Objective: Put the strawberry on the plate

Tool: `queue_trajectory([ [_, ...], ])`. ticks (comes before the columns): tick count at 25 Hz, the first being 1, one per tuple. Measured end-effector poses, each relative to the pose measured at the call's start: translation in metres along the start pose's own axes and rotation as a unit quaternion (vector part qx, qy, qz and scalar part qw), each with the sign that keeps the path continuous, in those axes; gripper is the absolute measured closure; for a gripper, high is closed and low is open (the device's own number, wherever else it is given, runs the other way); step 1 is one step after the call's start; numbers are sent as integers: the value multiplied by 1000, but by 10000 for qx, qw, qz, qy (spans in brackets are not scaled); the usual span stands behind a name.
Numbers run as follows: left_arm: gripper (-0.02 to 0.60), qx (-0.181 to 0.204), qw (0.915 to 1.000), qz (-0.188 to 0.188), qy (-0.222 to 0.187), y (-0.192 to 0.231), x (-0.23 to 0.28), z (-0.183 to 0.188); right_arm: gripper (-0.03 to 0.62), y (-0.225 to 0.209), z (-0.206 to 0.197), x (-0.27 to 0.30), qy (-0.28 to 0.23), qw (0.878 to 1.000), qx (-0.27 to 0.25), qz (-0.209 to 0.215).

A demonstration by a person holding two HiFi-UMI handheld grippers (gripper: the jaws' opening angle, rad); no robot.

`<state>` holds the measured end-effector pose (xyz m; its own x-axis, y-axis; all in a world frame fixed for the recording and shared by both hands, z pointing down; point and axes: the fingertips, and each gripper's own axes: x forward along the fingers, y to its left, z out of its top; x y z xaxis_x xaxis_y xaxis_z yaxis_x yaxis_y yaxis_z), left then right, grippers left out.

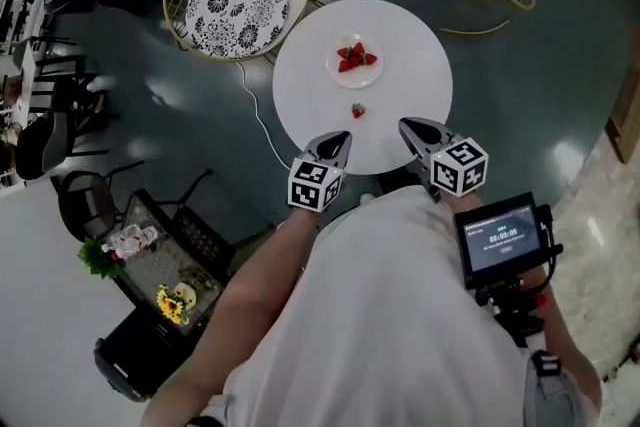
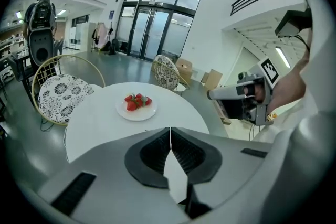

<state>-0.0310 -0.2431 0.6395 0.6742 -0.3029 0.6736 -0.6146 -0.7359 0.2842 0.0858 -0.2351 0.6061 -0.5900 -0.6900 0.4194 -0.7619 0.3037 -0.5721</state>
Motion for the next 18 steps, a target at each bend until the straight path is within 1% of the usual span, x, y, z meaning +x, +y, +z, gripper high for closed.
queue_trajectory([
  [2,574,-23,9999,14,115,3,10,1,588,-8,7,5,9,10000,23,32],
  [5,574,-60,9994,139,326,15,22,-5,588,-14,9,12,54,9999,57,95],
  [8,574,-82,9983,161,554,24,31,-19,588,-14,-3,19,144,9997,113,130],
  [12,574,-235,9969,161,737,36,43,-35,588,-11,-18,25,217,9994,233,121],
  [15,574,-90,9963,118,846,39,48,-49,588,-2,-37,27,253,9992,300,104],
  [18,574,77,9946,100,1027,40,52,-53,588,1,-45,26,286,9988,401,73],
])
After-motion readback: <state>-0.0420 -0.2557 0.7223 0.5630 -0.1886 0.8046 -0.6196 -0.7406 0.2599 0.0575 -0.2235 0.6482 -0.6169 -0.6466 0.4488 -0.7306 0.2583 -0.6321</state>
